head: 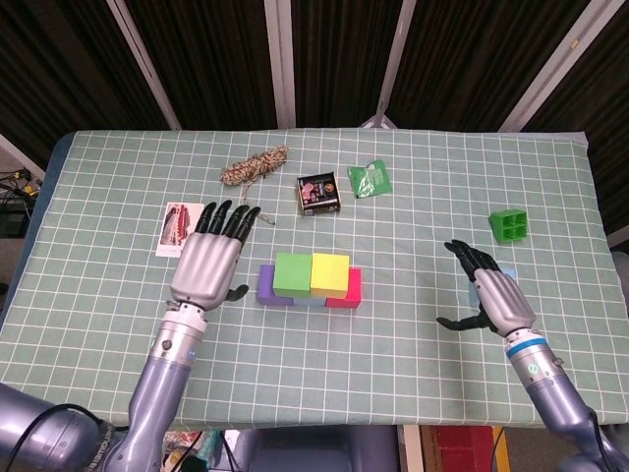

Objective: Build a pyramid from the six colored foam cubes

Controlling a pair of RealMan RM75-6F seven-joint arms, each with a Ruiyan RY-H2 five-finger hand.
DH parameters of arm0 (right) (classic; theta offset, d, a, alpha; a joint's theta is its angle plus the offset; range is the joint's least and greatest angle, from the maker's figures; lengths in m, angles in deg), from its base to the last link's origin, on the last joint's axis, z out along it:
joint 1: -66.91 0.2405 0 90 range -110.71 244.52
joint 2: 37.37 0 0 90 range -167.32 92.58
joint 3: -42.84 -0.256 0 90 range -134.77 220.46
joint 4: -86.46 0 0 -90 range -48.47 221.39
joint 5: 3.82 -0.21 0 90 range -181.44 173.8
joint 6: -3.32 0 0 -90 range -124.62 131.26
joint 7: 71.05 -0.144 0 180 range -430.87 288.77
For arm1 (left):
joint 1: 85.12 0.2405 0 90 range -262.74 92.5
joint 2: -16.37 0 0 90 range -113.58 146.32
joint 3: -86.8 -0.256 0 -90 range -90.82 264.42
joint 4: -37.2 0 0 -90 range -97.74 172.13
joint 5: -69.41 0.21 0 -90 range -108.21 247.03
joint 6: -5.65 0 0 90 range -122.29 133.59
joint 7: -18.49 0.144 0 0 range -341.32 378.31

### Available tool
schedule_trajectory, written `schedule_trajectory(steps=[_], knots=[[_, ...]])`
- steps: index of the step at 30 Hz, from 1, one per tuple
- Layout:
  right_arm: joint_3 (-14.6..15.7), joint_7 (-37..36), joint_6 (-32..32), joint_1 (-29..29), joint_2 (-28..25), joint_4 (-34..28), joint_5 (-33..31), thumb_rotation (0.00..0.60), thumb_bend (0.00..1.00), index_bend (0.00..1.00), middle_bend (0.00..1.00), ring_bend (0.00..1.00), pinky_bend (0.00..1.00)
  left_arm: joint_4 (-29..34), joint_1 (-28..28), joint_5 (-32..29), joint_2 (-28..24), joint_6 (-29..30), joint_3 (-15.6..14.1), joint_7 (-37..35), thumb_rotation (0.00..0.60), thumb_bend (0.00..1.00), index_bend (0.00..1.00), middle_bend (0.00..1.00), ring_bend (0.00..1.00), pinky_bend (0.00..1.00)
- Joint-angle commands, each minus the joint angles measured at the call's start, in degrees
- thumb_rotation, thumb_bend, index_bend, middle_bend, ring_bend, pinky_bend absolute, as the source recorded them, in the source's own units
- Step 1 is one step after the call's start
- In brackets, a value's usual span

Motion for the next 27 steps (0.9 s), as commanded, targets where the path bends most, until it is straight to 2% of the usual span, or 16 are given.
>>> schedule_trajectory(steps=[1,5,11,18,27], knots=[[0.5,2.2,0.5,0.5,1.3,1.6,-1.2,0.6,0.13,0.0,0.0,0.0,0.0,1.5,9.4,14.6,-5.4,0.8,-11.0,-9.6,0.6,0.1,0.0,0.07,0.0,0.0],[1.0,4.9,0.4,1.1,2.5,3.8,-2.8,0.6,0.13,0.0,0.0,0.0,0.0,-1.1,15.5,24.5,-7.4,2.2,-16.9,-16.6,0.6,0.1,0.0,0.07,0.0,0.0],[1.8,9.3,-0.6,2.4,4.1,6.3,-6.4,0.6,0.13,0.0,0.0,0.0,0.0,-5.4,21.8,33.0,-9.7,3.8,-20.7,-23.8,0.6,0.1,0.0,0.06,0.0,0.0],[3.0,15.1,-2.5,4.6,6.6,10.2,-11.9,0.6,0.13,0.0,0.0,0.0,0.0,-8.4,25.4,35.4,-10.4,3.3,-21.4,-26.9,0.6,0.1,0.0,0.06,0.0,0.0],[3.1,20.1,-2.6,6.9,11.2,20.0,-17.7,0.6,0.13,0.0,0.0,0.0,0.0,-9.2,27.5,36.9,-11.2,1.2,-19.7,-28.6,0.6,0.1,0.0,0.06,0.0,0.0]])
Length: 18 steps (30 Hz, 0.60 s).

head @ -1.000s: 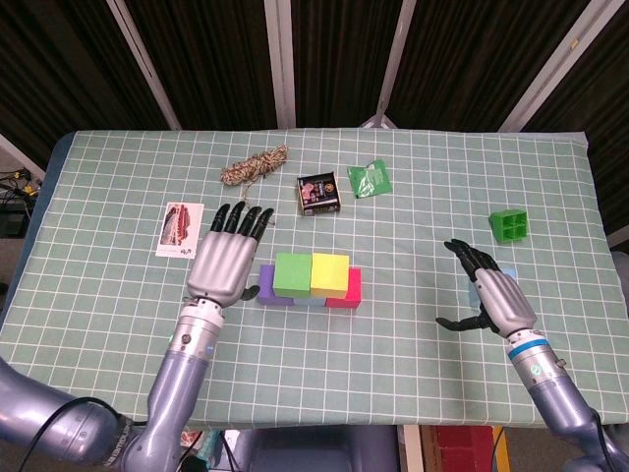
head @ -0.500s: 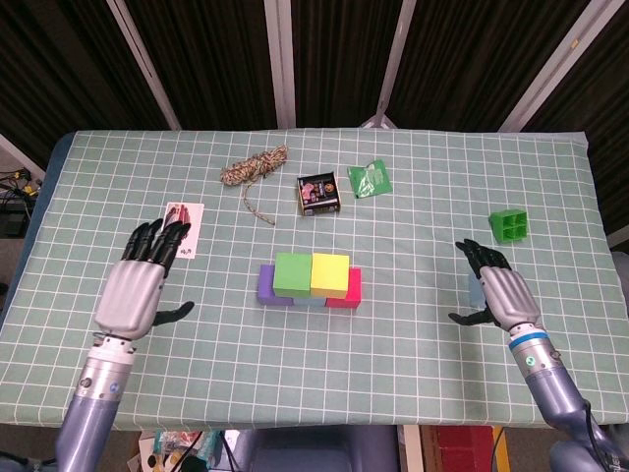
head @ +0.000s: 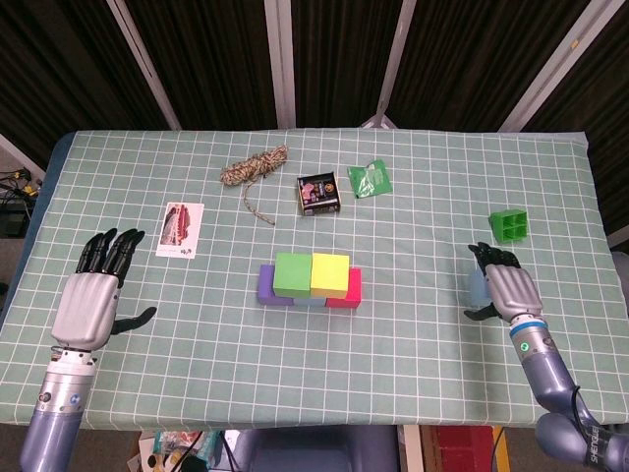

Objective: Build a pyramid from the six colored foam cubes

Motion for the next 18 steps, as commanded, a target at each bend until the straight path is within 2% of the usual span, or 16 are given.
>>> schedule_trajectory(steps=[1,7,11,18], knots=[[-0.2,1.8,-0.4,1.1,1.6,3.9,-3.0,0.6,0.13,0.0,0.0,0.0,0.0,0.3,0.7,0.9,-0.3,-0.6,0.6,0.1,0.6,0.1,0.0,0.06,0.0,0.0],[0.0,3.4,-2.7,1.8,0.8,7.1,-7.6,0.6,0.13,0.0,0.0,0.0,0.0,0.7,2.0,2.0,-0.7,-1.6,1.8,0.6,0.6,0.1,0.0,0.06,0.0,0.0],[0.7,4.0,-4.5,1.9,0.6,8.7,-10.0,0.6,0.13,0.0,0.07,0.01,0.0,1.0,2.7,2.0,-0.9,-2.3,2.6,0.7,0.6,0.1,0.0,0.06,0.0,0.0],[1.1,2.9,-6.1,1.6,0.4,8.8,-10.7,0.6,0.13,0.0,0.1,0.01,0.0,1.1,3.7,2.1,-1.1,-4.0,3.8,0.8,0.6,0.1,0.0,0.06,0.0,0.0]])
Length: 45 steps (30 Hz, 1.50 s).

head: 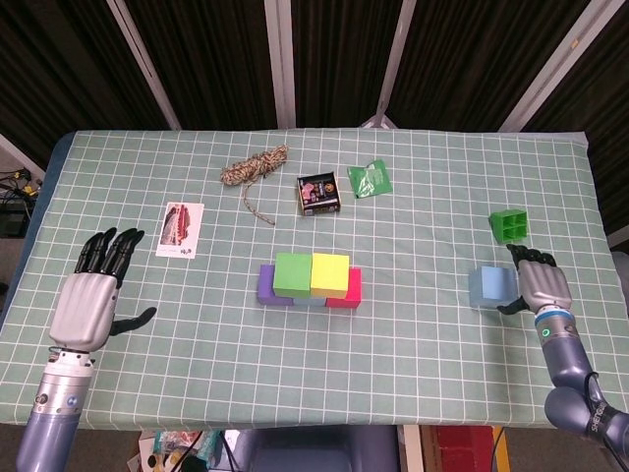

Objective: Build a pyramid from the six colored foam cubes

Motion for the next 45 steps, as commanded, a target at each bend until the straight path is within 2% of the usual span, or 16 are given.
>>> schedule_trajectory(steps=[1,12,24,32,40,45], knots=[[-0.1,-0.6,-0.2,-0.1,0.1,-0.1,0.1,0.6,0.13,0.0,0.1,0.01,0.0,0.0,0.5,0.1,0.0,-0.7,0.5,0.0,0.6,0.1,0.0,0.06,0.0,0.0],[-1.5,-4.1,-0.7,-0.2,1.3,-0.8,1.4,0.6,0.13,0.0,0.13,0.04,0.0,0.1,2.2,0.9,-0.2,-2.5,2.2,0.1,0.6,0.1,0.0,0.06,0.0,0.0],[-1.3,-4.1,-2.0,0.7,3.2,2.1,0.9,0.6,0.13,0.0,0.25,0.11,0.0,0.1,3.3,1.1,-0.1,-4.1,3.6,0.5,0.6,0.1,0.0,0.06,0.0,0.0],[-1.1,-4.1,-2.2,1.0,4.1,4.3,1.5,0.6,0.21,0.0,0.32,0.18,0.0,0.3,4.1,1.6,-0.3,-4.9,4.3,0.6,0.6,0.1,0.0,0.06,0.0,0.0],[-0.9,-4.3,-1.8,0.7,4.0,4.8,2.1,0.6,0.24,0.0,0.39,0.23,0.0,0.3,4.8,1.6,-0.2,-6.1,5.0,0.5,0.6,0.1,0.0,0.06,0.0,0.0],[-0.8,-4.6,-1.4,0.2,3.5,4.3,2.6,0.6,0.25,0.0,0.4,0.24,0.0,0.4,5.1,1.9,-0.2,-6.4,5.4,0.6,0.6,0.1,0.0,0.06,0.0,0.0]])
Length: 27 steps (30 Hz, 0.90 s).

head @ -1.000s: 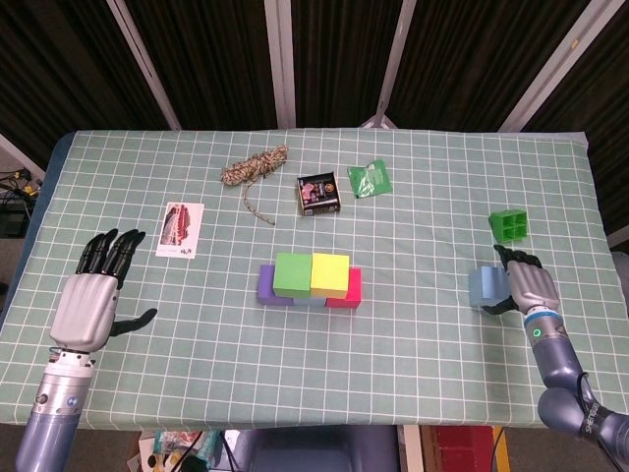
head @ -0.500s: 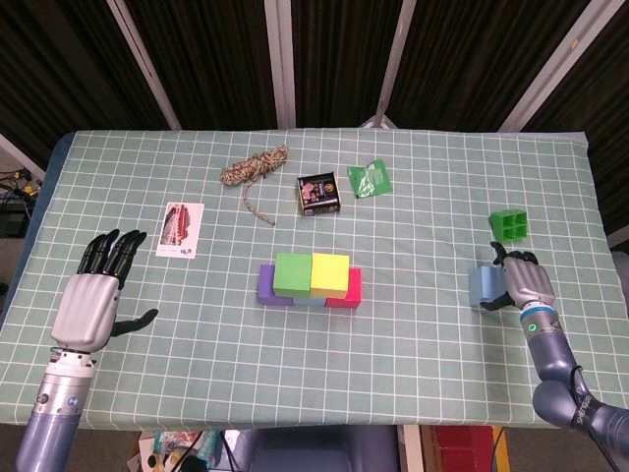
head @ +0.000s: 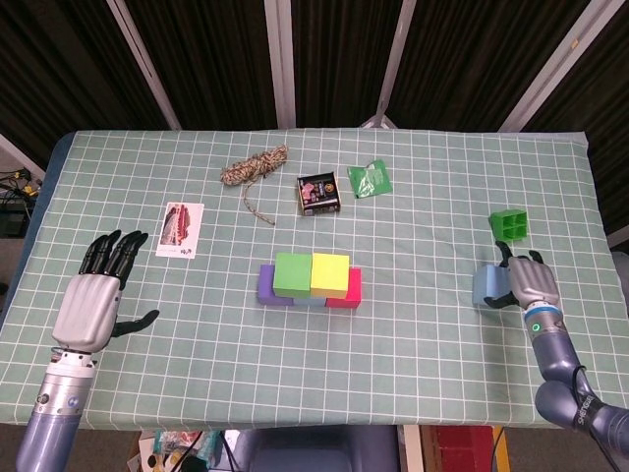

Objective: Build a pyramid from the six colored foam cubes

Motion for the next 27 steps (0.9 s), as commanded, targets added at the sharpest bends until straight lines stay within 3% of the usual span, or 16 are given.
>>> schedule_trajectory(steps=[1,8,18,27], knots=[[-0.1,-0.3,0.3,-0.2,-0.4,-0.5,0.3,0.6,0.25,0.0,0.4,0.24,0.0,0.1,0.2,0.2,0.0,-0.1,0.1,0.1,0.6,0.1,0.0,0.06,0.0,0.0],[-1.2,-1.5,2.5,-0.9,-3.1,-4.2,3.1,0.6,0.25,0.0,0.4,0.24,0.0,0.5,0.8,1.0,0.0,-0.2,0.6,0.5,0.6,0.1,0.0,0.06,0.0,0.0],[-2.0,-1.8,7.1,-2.8,-9.8,-14.2,8.4,0.6,0.25,0.0,0.4,0.24,0.0,1.4,1.7,2.3,-0.3,-0.6,0.6,1.0,0.6,0.1,0.0,0.06,0.0,0.0],[1.9,1.2,10.8,-6.0,-12.7,-22.0,14.8,0.6,0.25,0.0,0.4,0.24,0.0,1.9,2.8,3.9,-0.7,-0.7,0.3,0.9,0.6,0.1,0.0,0.06,0.0,0.0]])
